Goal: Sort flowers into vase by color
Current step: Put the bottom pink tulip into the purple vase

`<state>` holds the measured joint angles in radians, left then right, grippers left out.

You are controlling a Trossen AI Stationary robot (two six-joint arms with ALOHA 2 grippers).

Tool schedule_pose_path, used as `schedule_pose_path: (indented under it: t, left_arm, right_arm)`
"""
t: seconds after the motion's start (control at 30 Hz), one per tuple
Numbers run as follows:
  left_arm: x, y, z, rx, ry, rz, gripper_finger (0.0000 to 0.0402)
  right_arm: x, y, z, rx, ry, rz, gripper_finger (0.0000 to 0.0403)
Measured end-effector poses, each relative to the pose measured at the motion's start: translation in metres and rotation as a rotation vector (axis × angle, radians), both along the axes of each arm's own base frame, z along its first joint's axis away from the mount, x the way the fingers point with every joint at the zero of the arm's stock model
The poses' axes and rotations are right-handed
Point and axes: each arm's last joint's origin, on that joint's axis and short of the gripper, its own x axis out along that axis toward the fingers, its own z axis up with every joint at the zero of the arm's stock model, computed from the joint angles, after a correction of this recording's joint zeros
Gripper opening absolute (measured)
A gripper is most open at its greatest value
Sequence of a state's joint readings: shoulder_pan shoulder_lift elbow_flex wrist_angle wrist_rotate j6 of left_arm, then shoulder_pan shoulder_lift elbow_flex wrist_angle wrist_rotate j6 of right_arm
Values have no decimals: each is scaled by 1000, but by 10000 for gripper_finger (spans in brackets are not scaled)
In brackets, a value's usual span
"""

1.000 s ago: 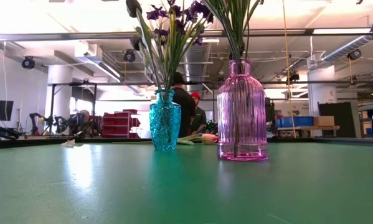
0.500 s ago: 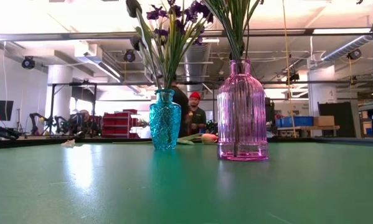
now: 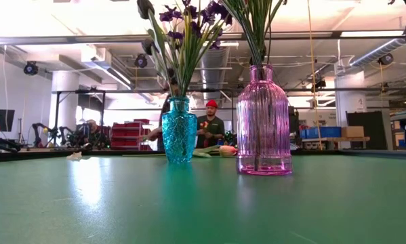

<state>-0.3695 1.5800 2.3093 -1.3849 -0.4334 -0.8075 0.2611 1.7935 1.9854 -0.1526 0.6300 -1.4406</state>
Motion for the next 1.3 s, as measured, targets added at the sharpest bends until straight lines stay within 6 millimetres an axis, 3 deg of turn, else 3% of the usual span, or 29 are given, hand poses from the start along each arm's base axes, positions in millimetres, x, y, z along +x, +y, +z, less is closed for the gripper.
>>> schedule_pose_path:
  t: [0.07,0.2,0.43,0.6,0.8,1.0,1.13,1.3]
  left_arm:
    - [0,0,0,18,1,-8,1]
    - [0,0,1,52,2,-30,24]
    - [1,0,10,183,-73,-127,107]
    - [-8,4,27,314,-182,-198,166]
    - [-33,16,46,469,-255,-198,198]
    - [-48,25,46,643,-173,-154,200]
    - [-48,25,37,690,-94,-199,200]
    - [-34,18,8,705,24,-284,197]
  right_arm:
    - [0,0,-1,-4,9,1,22]
    - [0,-1,-3,-4,27,-2,13]
    - [-6,-5,4,-14,20,-21,9]
    - [-25,-20,24,50,-17,-59,9]
    - [-67,-60,48,371,-52,-57,9]
    - [-115,-115,78,745,-255,-31,9]
    - [-132,-146,72,928,-296,40,9]
    - [-139,-163,42,954,-367,28,9]
